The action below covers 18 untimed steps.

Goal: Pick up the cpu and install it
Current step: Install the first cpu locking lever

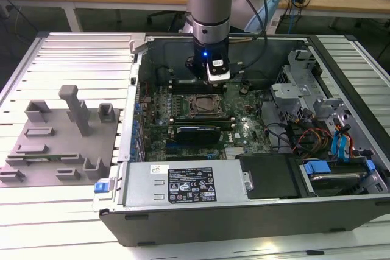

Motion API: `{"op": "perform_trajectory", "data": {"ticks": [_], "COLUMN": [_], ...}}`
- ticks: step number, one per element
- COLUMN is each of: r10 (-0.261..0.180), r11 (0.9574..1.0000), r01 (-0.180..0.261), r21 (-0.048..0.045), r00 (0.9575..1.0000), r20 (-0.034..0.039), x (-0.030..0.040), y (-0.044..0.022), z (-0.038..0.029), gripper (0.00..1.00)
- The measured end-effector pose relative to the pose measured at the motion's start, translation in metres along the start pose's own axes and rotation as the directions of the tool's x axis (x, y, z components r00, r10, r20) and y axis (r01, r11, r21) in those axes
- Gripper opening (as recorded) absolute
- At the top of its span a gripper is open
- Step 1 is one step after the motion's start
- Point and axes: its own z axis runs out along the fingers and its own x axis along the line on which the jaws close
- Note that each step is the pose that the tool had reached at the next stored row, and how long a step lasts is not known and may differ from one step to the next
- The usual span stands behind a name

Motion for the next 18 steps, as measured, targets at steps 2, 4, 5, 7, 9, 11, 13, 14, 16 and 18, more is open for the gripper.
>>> {"op": "perform_trajectory", "data": {"ticks": [2, 4, 5, 7, 9, 11, 13, 14, 16, 18], "r10": [0.0, -0.003, -0.004, -0.008, -0.01, -0.01, -0.009, -0.009, -0.009, -0.009], "r11": [1.0, 0.9996, 0.9992, 0.9978, 0.9973, 0.9973, 0.9973, 0.9973, 0.9974, 0.9973], "r01": [0.0, 0.002, 0.004, 0.006, 0.007, 0.007, 0.007, 0.007, 0.007, 0.007], "r21": [0.0087, 0.0272, 0.0388, 0.0667, 0.0728, 0.0727, 0.0728, 0.0728, 0.0718, 0.0731], "r00": [1.0, 0.9999, 0.9998, 0.9994, 0.9993, 0.9993, 0.9993, 0.9993, 0.9994, 0.9994], "r20": [0.0051, 0.014, 0.0194, 0.0322, 0.0349, 0.035, 0.0349, 0.0349, 0.0346, 0.0321], "x": [-0.0002, -0.0003, -0.0004, -0.0004, -0.0014, -0.0034, -0.0058, -0.0064, -0.0066, -0.0068], "y": [0.0005, 0.0006, 0.0006, 0.0005, -0.0015, -0.0061, -0.014, -0.0175, -0.0183, -0.0183], "z": [-0.0029, -0.004, -0.0044, -0.0047, -0.005, -0.0054, -0.0063, -0.0068, -0.0068, -0.0068], "gripper": [0.11, 0.11, 0.11, 0.11, 0.11, 0.11, 0.11, 0.11, 0.11, 0.11]}}
